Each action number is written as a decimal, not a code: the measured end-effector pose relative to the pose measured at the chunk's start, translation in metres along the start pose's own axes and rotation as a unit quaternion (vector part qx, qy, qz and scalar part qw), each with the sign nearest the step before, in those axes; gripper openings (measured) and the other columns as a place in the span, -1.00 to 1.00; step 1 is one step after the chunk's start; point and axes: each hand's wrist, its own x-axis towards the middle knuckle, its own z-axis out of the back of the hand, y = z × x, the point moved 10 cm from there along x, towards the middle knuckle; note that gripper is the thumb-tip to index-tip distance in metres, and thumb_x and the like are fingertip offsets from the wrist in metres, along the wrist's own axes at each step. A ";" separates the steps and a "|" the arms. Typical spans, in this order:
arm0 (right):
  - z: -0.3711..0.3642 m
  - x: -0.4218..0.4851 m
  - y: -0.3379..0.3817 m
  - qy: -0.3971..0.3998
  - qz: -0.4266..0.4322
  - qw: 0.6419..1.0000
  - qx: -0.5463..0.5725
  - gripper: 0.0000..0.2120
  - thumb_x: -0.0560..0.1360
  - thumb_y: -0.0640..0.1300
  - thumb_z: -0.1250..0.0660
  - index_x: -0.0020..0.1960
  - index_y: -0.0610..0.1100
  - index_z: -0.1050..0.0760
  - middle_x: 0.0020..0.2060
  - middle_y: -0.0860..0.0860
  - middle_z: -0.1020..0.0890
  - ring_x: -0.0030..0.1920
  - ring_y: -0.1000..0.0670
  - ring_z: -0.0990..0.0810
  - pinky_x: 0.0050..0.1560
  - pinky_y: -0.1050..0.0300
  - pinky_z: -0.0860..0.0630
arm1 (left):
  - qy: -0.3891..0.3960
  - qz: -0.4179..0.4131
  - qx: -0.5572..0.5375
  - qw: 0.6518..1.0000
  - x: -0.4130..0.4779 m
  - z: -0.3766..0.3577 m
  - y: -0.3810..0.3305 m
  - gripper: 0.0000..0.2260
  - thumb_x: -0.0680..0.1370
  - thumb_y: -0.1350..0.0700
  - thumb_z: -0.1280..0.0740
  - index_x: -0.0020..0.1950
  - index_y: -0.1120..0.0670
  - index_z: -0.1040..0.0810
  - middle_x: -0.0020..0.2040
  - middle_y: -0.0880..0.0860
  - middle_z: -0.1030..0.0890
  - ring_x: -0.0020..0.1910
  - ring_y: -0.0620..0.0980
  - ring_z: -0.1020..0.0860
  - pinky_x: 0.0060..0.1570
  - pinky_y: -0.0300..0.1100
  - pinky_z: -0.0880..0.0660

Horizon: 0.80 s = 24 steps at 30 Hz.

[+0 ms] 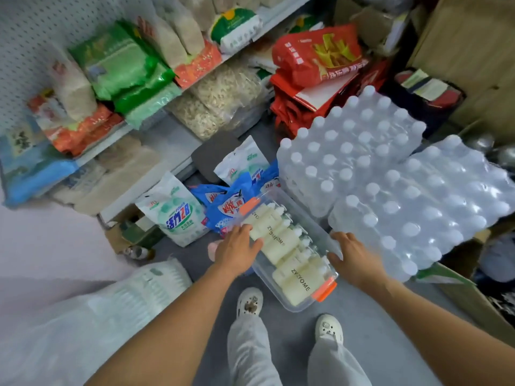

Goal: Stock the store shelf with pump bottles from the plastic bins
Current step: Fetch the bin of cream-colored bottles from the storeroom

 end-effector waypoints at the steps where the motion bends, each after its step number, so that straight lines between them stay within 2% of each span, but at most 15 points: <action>1: -0.007 0.007 -0.003 0.000 -0.021 1.000 -0.001 -0.54 0.58 0.06 -0.17 0.44 -0.02 -0.25 0.33 -0.02 -0.40 0.28 -0.11 -0.45 0.10 -0.01 -0.47 | 0.012 -0.008 0.002 1.000 0.018 -0.002 0.003 -0.51 0.61 -0.15 -0.19 0.47 0.08 -0.30 0.44 0.12 -0.36 0.39 0.13 -0.37 0.29 0.08 -0.39; 4: -0.038 0.022 -0.020 0.010 -0.110 0.994 0.009 -0.58 0.58 0.04 -0.16 0.41 -0.03 -0.28 0.31 -0.04 -0.43 0.25 -0.11 -0.48 0.02 0.00 -0.49 | 0.041 -0.037 0.012 0.998 0.072 -0.006 0.013 -0.50 0.61 -0.14 -0.20 0.48 0.07 -0.31 0.45 0.10 -0.36 0.38 0.12 -0.37 0.31 0.05 -0.37; 7: -0.084 0.029 -0.038 0.039 -0.199 0.978 0.055 -0.58 0.57 0.01 -0.18 0.40 -0.05 -0.30 0.34 -0.05 -0.40 0.28 -0.11 -0.45 0.08 -0.05 -0.49 | 0.073 -0.077 0.004 0.994 0.120 -0.019 0.023 -0.51 0.61 -0.08 -0.23 0.50 0.03 -0.29 0.49 0.04 -0.32 0.40 0.09 -0.35 0.34 0.04 -0.35; 9: -0.118 0.029 -0.051 0.055 -0.256 0.960 0.097 -0.58 0.56 0.01 -0.19 0.39 -0.06 -0.30 0.34 -0.08 -0.39 0.29 -0.13 -0.44 0.13 -0.07 -0.45 | 0.088 -0.085 0.023 0.992 0.150 -0.028 0.032 -0.54 0.61 -0.08 -0.23 0.47 0.07 -0.33 0.46 0.09 -0.37 0.37 0.12 -0.37 0.32 0.03 -0.36; 12: -0.158 0.030 -0.075 0.050 -0.336 0.926 0.163 -0.59 0.56 -0.03 -0.21 0.36 -0.14 -0.33 0.28 -0.16 -0.44 0.23 -0.20 -0.50 0.14 -0.04 -0.44 | 0.123 -0.097 0.017 0.988 0.190 -0.050 0.044 -0.50 0.62 -0.03 -0.22 0.54 0.02 -0.23 0.51 0.07 -0.33 0.44 0.12 -0.33 0.39 0.04 -0.30; 15: -0.191 0.028 -0.095 0.028 -0.387 0.890 0.239 -0.60 0.54 -0.10 -0.24 0.33 -0.24 -0.36 0.22 -0.25 -0.47 0.26 -0.21 -0.46 0.16 -0.02 -0.42 | 0.131 -0.074 0.043 0.988 0.220 -0.068 0.061 -0.49 0.61 -0.01 -0.19 0.56 -0.03 -0.19 0.47 0.13 -0.37 0.42 0.19 -0.35 0.36 0.08 -0.31; 16: -0.205 0.028 -0.101 0.017 -0.404 0.874 0.269 -0.60 0.54 -0.11 -0.25 0.32 -0.27 -0.36 0.20 -0.27 -0.47 0.28 -0.22 -0.43 0.17 -0.02 -0.40 | 0.134 -0.081 0.062 0.986 0.231 -0.079 0.063 -0.52 0.61 0.00 -0.18 0.53 -0.01 -0.21 0.42 0.18 -0.41 0.37 0.23 -0.39 0.31 0.12 -0.36; 18: -0.227 0.029 -0.114 -0.015 -0.435 0.844 0.313 -0.57 0.57 -0.08 -0.25 0.33 -0.34 -0.33 0.23 -0.32 -0.46 0.32 -0.26 -0.37 0.21 -0.02 -0.35 | 0.135 -0.096 0.078 0.983 0.251 -0.099 0.065 -0.61 0.59 0.04 -0.18 0.41 0.00 -0.27 0.23 0.25 -0.49 0.19 0.28 -0.49 0.08 0.10 -0.47; 20: -0.246 0.030 -0.125 -0.050 -0.465 0.807 0.360 -0.45 0.60 0.03 -0.21 0.37 -0.40 -0.28 0.28 -0.37 -0.43 0.34 -0.30 -0.35 0.25 -0.03 -0.31 | 0.104 -0.058 0.066 0.991 0.274 -0.110 0.074 -0.69 0.57 0.05 -0.17 0.30 0.06 -0.33 0.12 0.27 -0.50 0.09 0.29 -0.52 -0.07 0.04 -0.46; 22: -0.267 0.029 -0.134 -0.077 -0.499 0.748 0.431 -0.35 0.61 0.16 -0.12 0.42 -0.39 -0.25 0.33 -0.36 -0.41 0.35 -0.29 -0.38 0.30 -0.05 -0.31 | 0.067 0.014 0.031 0.997 0.294 -0.117 0.093 -0.57 0.59 -0.01 -0.18 0.40 0.17 -0.32 0.28 0.32 -0.46 0.24 0.33 -0.46 0.13 0.10 -0.42; 24: -0.287 0.031 -0.138 -0.098 -0.512 0.690 0.502 -0.34 0.60 0.23 -0.03 0.35 -0.32 -0.38 0.27 -0.29 -0.49 0.27 -0.25 -0.47 0.21 -0.03 -0.39 | 0.067 0.076 -0.008 0.995 0.305 -0.130 0.113 -0.40 0.62 -0.12 -0.15 0.53 0.22 -0.19 0.43 0.32 -0.36 0.36 0.31 -0.39 0.27 0.09 -0.34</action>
